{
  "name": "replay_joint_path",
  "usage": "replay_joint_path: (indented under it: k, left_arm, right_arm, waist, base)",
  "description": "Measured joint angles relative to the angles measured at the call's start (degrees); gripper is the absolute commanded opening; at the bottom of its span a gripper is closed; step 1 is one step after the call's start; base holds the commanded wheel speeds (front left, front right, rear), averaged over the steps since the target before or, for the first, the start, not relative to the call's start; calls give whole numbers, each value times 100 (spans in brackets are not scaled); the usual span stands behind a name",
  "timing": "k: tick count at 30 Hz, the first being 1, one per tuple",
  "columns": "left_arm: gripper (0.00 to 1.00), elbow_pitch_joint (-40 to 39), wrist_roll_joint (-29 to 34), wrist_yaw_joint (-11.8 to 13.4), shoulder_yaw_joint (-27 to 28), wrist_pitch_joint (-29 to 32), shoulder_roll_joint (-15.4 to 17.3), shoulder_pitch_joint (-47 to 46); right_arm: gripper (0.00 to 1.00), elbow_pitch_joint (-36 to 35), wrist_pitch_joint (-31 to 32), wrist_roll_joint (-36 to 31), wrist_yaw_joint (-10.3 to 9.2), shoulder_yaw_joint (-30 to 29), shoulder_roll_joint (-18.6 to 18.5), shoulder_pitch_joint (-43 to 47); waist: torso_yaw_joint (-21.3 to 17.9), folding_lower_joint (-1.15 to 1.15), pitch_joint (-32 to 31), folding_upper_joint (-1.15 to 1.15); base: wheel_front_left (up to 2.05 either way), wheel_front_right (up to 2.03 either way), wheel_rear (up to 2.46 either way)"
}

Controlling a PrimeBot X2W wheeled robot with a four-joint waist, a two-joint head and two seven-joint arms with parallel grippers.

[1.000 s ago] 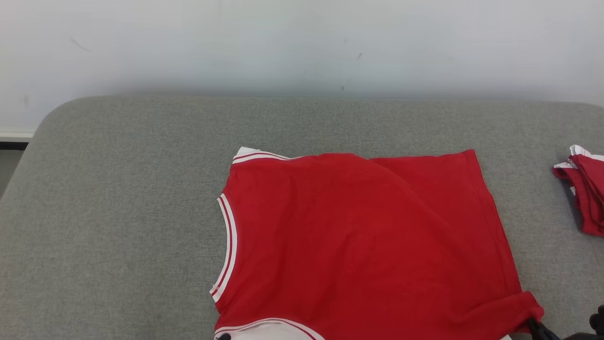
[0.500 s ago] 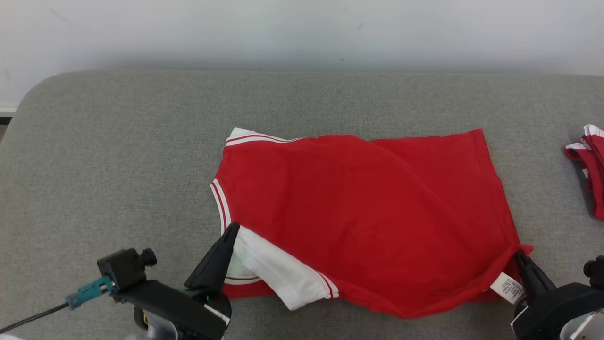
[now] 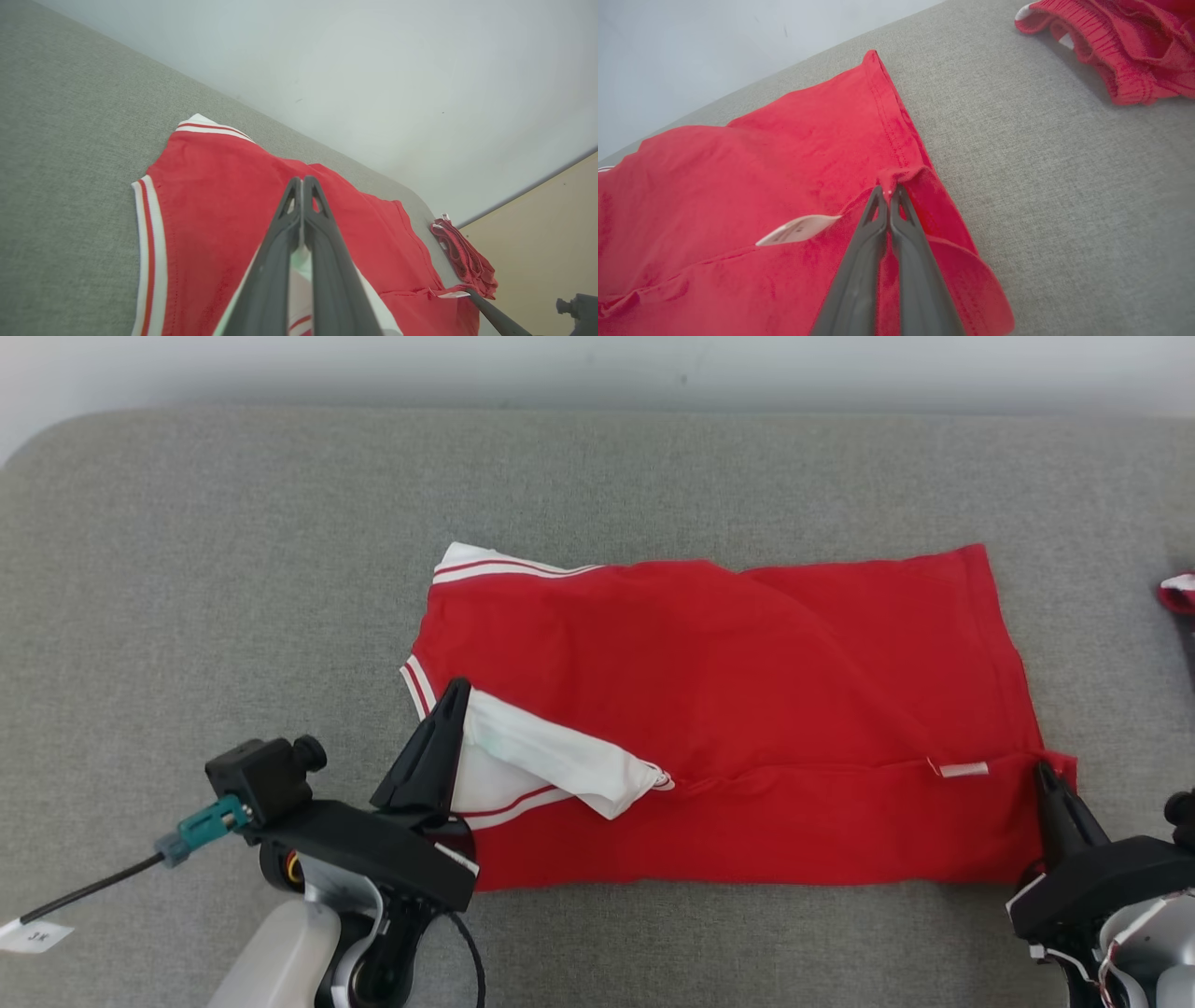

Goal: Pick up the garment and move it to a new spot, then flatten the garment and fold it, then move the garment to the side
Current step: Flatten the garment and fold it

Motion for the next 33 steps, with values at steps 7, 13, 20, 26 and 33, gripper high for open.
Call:
replay_joint_path:
  k: [7, 13, 20, 26, 33]
  left_arm:
    - [0, 189, 126, -55, -41, -83, -73, -364]
    - [0, 398, 271, -49, -93, -81, -22, -605]
    - [0, 620, 315, -52, -142, -114, -51, -793]
    - [0, 800, 355, -31, -146, -134, -23, -817]
    - [0, 1076, 521, -33, -243, -227, -62, -964]
  right_arm:
    - [0, 53, -163, -180, 0, 16, 11, -119]
    - [0, -44, -281, -250, 0, -51, 15, -152]
    - [0, -115, -449, -300, 0, -123, 47, -169]
    - [0, -185, -624, -342, 0, -152, 73, -190]
    - [0, -33, -539, -453, 0, -177, 97, -245]
  waist:
    - [53, 0, 213, 0]
    - [57, 0, 317, 0]
    - [1, -1, 369, 0]
    - [-35, -1, 389, 0]
    - [12, -1, 403, 0]
  base:
    - [0, 0, 0]
    - [0, 0, 0]
    - [0, 0, 0]
    - [0, 0, 0]
    - [0, 0, 0]
